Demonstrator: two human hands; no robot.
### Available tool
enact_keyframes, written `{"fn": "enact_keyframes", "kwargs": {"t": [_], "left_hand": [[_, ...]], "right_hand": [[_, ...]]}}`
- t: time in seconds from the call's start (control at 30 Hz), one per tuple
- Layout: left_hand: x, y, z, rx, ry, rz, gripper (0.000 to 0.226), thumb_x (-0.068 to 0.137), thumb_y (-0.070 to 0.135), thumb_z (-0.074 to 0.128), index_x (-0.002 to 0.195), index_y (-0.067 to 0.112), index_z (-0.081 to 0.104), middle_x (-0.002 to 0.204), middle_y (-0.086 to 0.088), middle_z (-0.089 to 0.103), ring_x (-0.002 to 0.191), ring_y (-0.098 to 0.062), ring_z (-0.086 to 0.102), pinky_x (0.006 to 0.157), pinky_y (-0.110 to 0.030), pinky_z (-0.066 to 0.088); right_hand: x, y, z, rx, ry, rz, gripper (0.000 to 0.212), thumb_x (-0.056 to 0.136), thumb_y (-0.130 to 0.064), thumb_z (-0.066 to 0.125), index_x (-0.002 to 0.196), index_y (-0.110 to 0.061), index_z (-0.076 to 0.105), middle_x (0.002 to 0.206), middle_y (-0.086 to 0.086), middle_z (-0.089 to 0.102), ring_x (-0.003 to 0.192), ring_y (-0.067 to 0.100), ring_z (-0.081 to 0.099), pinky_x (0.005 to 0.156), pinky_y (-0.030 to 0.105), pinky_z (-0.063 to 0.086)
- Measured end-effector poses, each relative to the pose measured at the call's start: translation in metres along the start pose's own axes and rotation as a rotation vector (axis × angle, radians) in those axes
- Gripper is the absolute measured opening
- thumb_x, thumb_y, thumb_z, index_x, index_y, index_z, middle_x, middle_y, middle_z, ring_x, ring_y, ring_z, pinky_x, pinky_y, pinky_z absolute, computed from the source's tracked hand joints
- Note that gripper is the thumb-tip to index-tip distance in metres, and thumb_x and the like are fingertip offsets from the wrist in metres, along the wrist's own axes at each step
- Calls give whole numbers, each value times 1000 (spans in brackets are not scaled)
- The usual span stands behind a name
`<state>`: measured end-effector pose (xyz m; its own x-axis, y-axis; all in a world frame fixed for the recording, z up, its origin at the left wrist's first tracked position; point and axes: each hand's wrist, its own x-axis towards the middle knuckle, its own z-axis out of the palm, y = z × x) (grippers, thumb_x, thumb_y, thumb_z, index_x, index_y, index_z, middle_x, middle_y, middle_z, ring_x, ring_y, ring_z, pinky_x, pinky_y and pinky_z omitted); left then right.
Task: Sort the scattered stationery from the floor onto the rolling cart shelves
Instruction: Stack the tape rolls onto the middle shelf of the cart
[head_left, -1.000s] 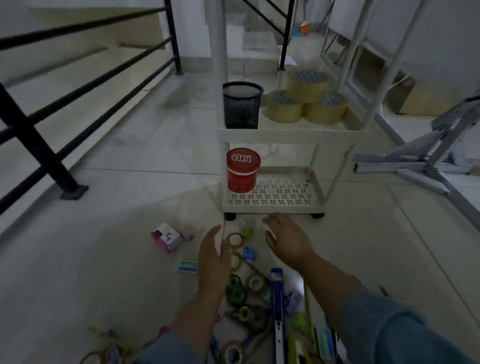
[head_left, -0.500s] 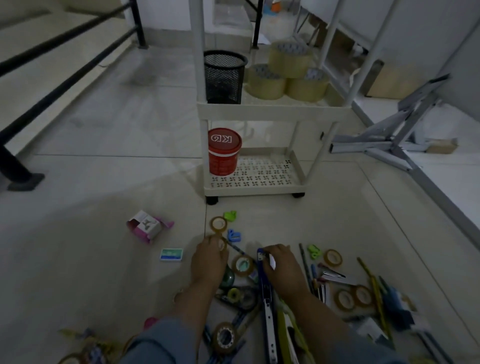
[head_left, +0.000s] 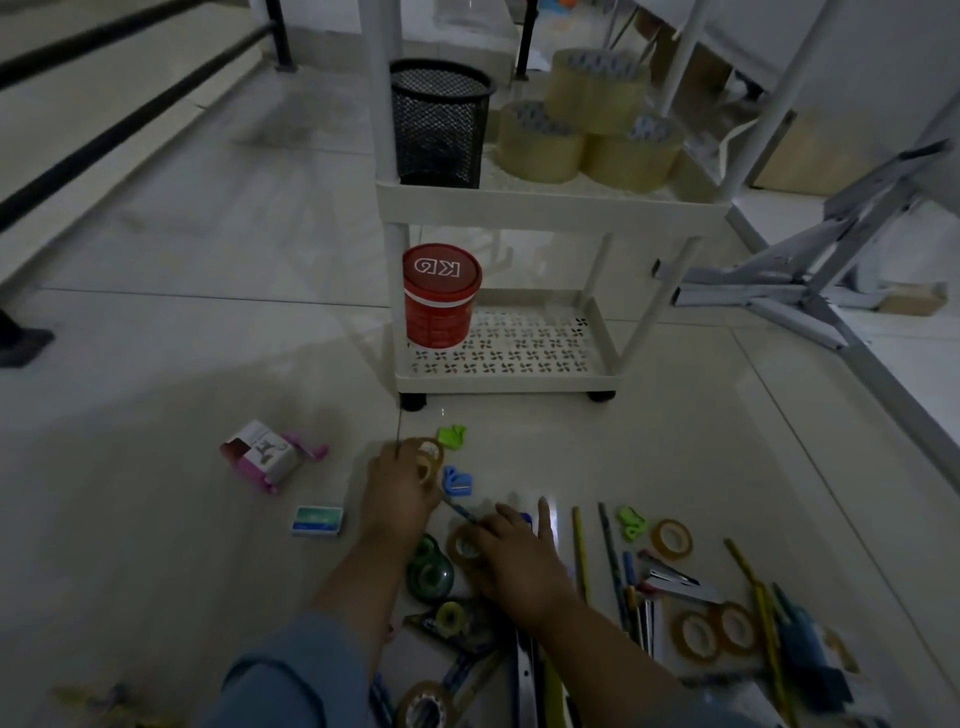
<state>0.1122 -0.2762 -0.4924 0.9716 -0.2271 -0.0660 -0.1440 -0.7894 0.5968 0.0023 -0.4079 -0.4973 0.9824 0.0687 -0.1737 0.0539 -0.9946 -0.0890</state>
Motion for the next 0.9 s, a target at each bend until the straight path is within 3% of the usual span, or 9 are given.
{"fn": "enact_keyframes", "kwargs": {"t": [0.13,0.23,0.33,0.47,0.57,0.63,0.7,0.77,0.9], "left_hand": [[26,-1,-2,-15,-40,34,50,87,15,62,135,8,46,137,-16,43,122,-31,42,103,-33,32],[39,-1,7,98,-115,35,49,89,19,59,135,9,45,139,-14,43,123,-31,43,102,-32,30],[44,-1,16,101,-171,-16,39,83,14,62,120,4,53,123,-20,56,110,-35,53,91,-37,44],[44,-3,23,108,-137,-58,41,84,13,63,121,4,51,122,-20,56,110,-34,53,90,-38,46],[39,-4,24,77,-71,-47,41,87,10,60,125,2,48,125,-22,53,112,-36,50,91,-40,45],[32,-3,23,-3,-6,-43,45,87,11,61,128,1,47,125,-24,52,112,-39,49,92,-44,44],[24,3,20,-134,75,-58,50,88,11,61,134,2,43,126,-26,50,112,-40,50,94,-44,44],[14,11,17,-292,123,-69,55,89,11,60,139,6,39,129,-25,48,116,-38,49,97,-41,42],[-4,30,18,-427,97,20,51,89,9,61,137,9,44,130,-21,47,117,-32,49,96,-28,38]], "right_hand": [[9,1,13,-19,205,5,42,63,-53,57,99,-32,62,90,-14,64,90,9,65,103,53,23],[9,9,14,142,334,124,56,66,-50,50,115,-24,60,100,-6,61,96,14,53,98,39,34],[5,30,-3,452,454,362,46,69,-28,65,112,-12,62,103,9,58,94,26,51,78,29,35],[-22,92,-3,676,613,749,37,70,-18,72,101,-2,62,101,15,59,91,22,51,77,27,38],[-47,128,15,741,629,951,25,74,-23,65,89,-4,61,90,19,62,82,31,60,72,33,49],[-56,136,19,814,657,1007,14,76,-25,63,88,-24,56,89,13,62,80,33,62,71,46,56],[-61,129,11,959,648,1040,35,79,-27,63,110,-37,50,95,9,62,78,28,63,67,44,57],[-60,126,3,1065,551,1061,48,87,-9,58,132,-18,45,98,13,63,73,24,60,62,28,53],[-55,133,-11,880,389,974,9,83,10,51,84,14,59,69,23,57,68,34,59,39,10,38]]}}
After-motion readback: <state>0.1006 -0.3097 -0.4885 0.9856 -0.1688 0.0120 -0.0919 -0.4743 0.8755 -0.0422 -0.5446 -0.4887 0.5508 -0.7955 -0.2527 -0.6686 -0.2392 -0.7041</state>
